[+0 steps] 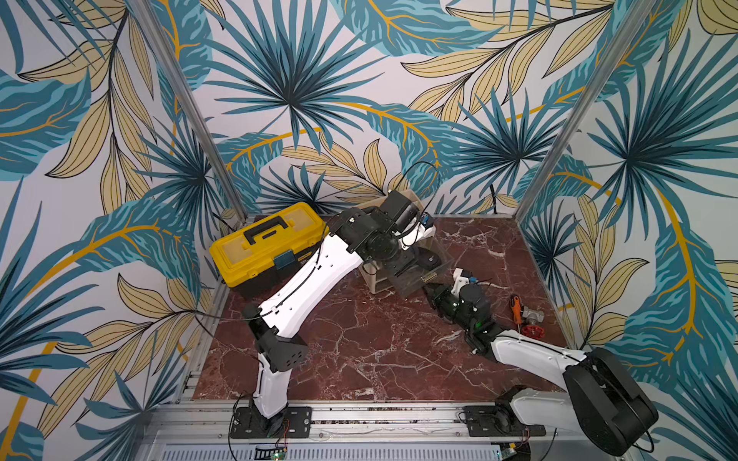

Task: Take the mice out of the drawer
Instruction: Place the mouse at the center of the board.

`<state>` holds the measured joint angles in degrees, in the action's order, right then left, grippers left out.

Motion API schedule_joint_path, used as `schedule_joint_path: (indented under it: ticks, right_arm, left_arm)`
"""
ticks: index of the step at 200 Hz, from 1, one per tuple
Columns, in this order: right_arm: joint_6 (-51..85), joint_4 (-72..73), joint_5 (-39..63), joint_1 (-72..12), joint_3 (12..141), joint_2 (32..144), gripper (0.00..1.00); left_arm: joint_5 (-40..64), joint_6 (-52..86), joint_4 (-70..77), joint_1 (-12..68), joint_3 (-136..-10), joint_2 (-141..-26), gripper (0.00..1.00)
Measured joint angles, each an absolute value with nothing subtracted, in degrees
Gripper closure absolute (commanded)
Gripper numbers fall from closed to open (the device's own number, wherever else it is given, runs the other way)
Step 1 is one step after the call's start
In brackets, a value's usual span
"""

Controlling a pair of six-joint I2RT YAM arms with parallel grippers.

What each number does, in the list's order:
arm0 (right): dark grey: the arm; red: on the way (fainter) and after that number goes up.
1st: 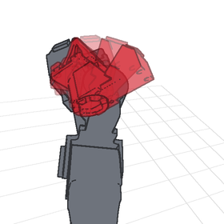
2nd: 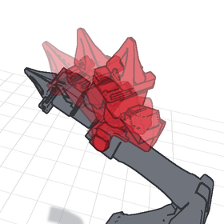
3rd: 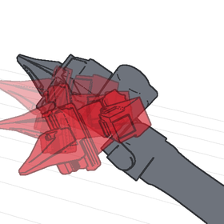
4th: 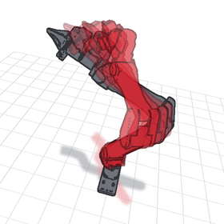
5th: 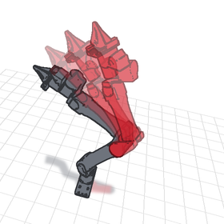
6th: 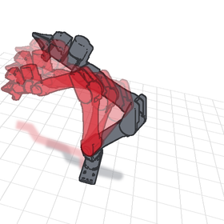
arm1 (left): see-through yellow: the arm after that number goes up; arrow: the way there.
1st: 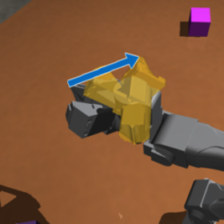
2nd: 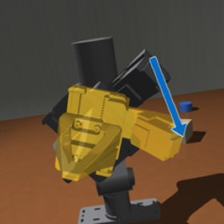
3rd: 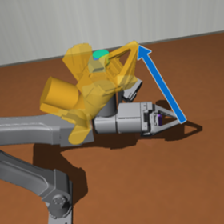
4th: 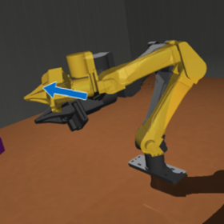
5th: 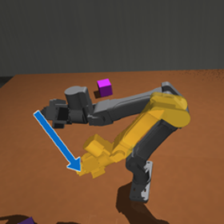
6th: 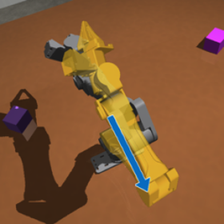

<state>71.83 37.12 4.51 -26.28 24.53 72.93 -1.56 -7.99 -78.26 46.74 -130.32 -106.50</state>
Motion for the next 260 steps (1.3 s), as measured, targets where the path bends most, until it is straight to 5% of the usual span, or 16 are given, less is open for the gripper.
schedule_joint_path:
  ticks: [92,150,260]
  right_arm:
    - [68.4,31.3,4.6,-26.3,25.3,70.2,0.91]
    - [62.0,21.9,6.9,-26.3,27.0,65.9,0.66]
    - [49.0,-4.4,7.6,-26.3,30.7,52.7,0.51]
  left_arm:
    - [-9.5,12.6,-76.8,46.5,-97.7,-87.7,0.44]
    - [-10.3,28.8,-68.5,46.5,-73.2,-78.2,0.44]
    - [-9.7,44.3,-51.5,51.0,-55.4,-76.9,0.45]
